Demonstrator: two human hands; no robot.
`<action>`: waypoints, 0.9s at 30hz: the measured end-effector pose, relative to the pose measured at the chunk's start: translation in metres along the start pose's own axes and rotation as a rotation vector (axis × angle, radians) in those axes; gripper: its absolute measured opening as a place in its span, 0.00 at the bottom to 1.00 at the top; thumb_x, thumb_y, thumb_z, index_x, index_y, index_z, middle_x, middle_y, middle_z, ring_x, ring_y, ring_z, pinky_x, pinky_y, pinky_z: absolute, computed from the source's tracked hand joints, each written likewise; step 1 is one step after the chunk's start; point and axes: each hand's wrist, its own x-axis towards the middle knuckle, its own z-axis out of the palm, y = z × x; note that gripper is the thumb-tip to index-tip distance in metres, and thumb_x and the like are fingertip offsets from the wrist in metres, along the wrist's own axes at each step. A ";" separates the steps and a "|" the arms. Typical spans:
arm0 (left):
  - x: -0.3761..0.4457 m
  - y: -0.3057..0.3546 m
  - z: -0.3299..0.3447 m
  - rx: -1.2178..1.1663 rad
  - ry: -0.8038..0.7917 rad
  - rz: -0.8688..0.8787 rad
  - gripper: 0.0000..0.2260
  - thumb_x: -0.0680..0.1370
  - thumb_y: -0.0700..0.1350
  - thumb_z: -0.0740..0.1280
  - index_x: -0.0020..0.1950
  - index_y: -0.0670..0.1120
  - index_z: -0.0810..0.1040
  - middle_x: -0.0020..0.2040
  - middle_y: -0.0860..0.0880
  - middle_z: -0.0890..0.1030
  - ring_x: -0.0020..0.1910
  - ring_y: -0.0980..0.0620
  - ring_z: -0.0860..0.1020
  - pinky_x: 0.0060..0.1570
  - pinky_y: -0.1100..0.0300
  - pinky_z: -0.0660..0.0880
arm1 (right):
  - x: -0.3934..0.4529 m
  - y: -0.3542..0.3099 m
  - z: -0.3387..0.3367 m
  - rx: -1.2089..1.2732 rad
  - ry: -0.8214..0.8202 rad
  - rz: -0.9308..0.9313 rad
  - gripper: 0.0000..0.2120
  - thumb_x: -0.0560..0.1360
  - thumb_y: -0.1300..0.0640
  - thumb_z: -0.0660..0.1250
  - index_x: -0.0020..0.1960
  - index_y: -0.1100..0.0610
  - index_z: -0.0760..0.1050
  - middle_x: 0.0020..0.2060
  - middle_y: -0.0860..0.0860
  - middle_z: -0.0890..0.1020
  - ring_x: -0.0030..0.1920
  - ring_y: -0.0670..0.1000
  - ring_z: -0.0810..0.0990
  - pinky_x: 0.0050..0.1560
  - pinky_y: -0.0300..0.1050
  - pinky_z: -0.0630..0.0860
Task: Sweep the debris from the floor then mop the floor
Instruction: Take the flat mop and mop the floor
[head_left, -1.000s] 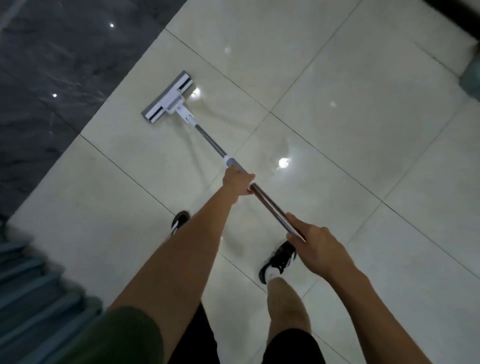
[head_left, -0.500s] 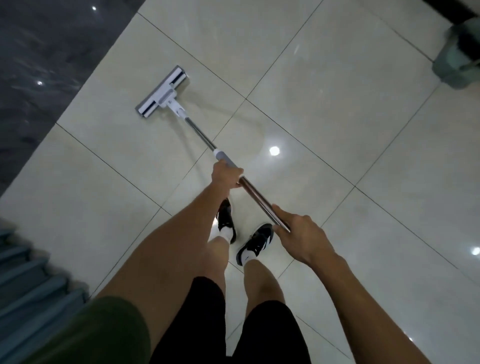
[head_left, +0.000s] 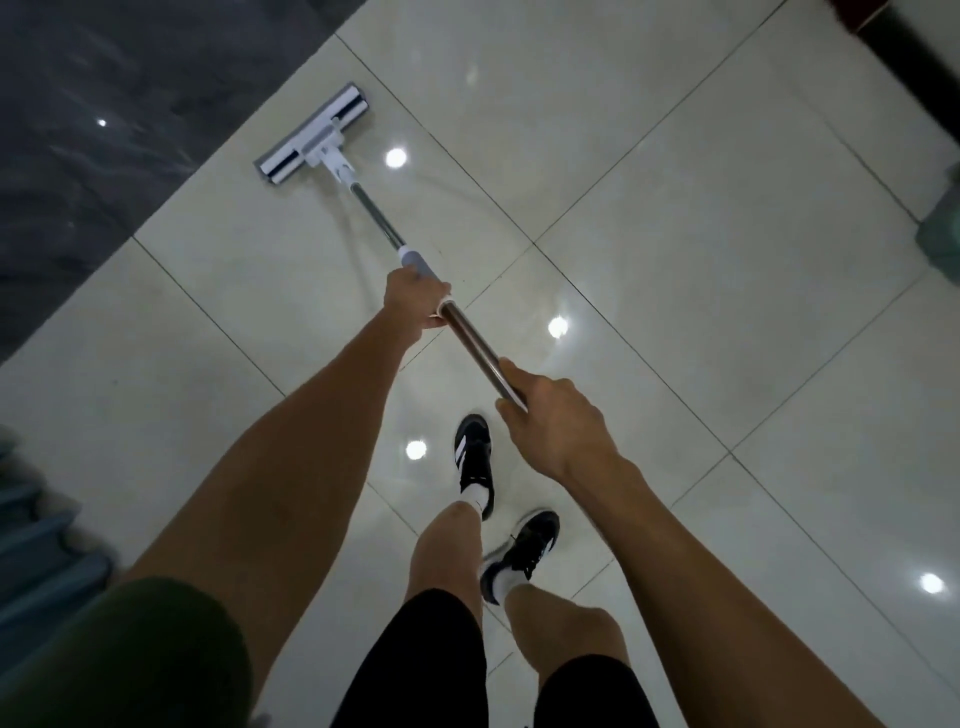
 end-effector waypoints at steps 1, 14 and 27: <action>0.004 0.007 0.002 -0.013 -0.009 0.004 0.19 0.73 0.34 0.73 0.62 0.39 0.74 0.54 0.40 0.79 0.44 0.46 0.83 0.35 0.50 0.83 | 0.006 -0.001 -0.007 -0.014 0.008 -0.003 0.22 0.82 0.48 0.57 0.76 0.42 0.60 0.44 0.51 0.78 0.38 0.51 0.73 0.34 0.44 0.68; -0.061 -0.020 0.118 0.065 -0.067 -0.111 0.23 0.74 0.38 0.74 0.66 0.36 0.71 0.61 0.37 0.76 0.53 0.39 0.82 0.45 0.45 0.83 | -0.040 0.124 -0.069 -0.059 -0.062 0.038 0.22 0.83 0.45 0.55 0.76 0.39 0.57 0.40 0.48 0.78 0.39 0.51 0.78 0.42 0.49 0.79; -0.231 -0.136 0.357 0.015 -0.074 -0.124 0.30 0.75 0.40 0.72 0.74 0.40 0.63 0.67 0.38 0.73 0.57 0.40 0.79 0.47 0.46 0.82 | -0.184 0.380 -0.162 -0.079 -0.171 0.064 0.26 0.81 0.47 0.60 0.76 0.34 0.56 0.40 0.46 0.79 0.39 0.47 0.78 0.42 0.43 0.78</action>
